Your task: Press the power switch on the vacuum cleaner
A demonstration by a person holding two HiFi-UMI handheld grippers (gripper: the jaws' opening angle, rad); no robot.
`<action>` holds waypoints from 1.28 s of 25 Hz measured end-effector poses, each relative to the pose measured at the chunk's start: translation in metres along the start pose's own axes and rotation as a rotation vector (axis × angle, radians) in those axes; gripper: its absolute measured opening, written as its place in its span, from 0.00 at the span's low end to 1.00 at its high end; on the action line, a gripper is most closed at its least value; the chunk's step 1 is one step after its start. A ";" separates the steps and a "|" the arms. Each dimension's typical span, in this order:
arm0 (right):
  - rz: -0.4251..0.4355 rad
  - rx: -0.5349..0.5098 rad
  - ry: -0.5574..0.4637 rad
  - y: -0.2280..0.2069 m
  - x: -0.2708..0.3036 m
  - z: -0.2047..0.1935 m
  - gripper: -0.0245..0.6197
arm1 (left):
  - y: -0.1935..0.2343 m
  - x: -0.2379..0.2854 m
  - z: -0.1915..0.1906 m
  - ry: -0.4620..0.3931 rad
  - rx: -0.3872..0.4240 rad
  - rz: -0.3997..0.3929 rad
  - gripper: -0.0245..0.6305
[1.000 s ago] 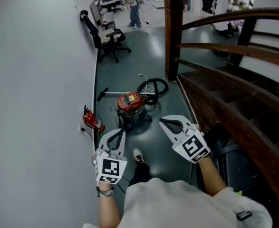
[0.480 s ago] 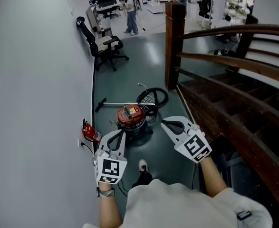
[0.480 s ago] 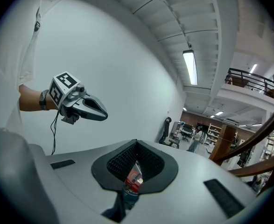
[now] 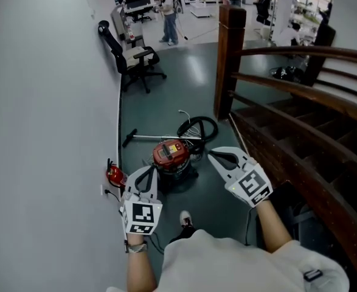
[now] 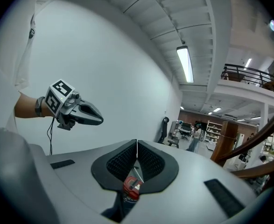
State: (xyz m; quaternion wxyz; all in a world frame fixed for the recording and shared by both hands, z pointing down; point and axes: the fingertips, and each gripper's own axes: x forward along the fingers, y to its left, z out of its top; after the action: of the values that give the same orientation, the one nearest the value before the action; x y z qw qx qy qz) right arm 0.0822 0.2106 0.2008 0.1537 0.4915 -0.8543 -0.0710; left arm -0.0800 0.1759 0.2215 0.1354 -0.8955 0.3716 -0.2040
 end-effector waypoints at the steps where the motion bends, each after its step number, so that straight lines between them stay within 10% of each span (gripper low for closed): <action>1: -0.007 0.003 0.006 -0.003 0.003 -0.001 0.08 | 0.006 0.002 0.000 -0.009 -0.011 0.013 0.04; 32: -0.048 -0.084 0.062 -0.053 0.152 0.001 0.08 | 0.117 0.106 -0.033 -0.073 0.049 -0.026 0.04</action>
State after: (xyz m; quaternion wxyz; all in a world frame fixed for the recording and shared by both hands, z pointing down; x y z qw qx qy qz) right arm 0.0536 0.0524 0.2145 0.1986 0.5070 -0.8333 -0.0953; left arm -0.0985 0.0159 0.2329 0.1681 -0.9036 0.3495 -0.1819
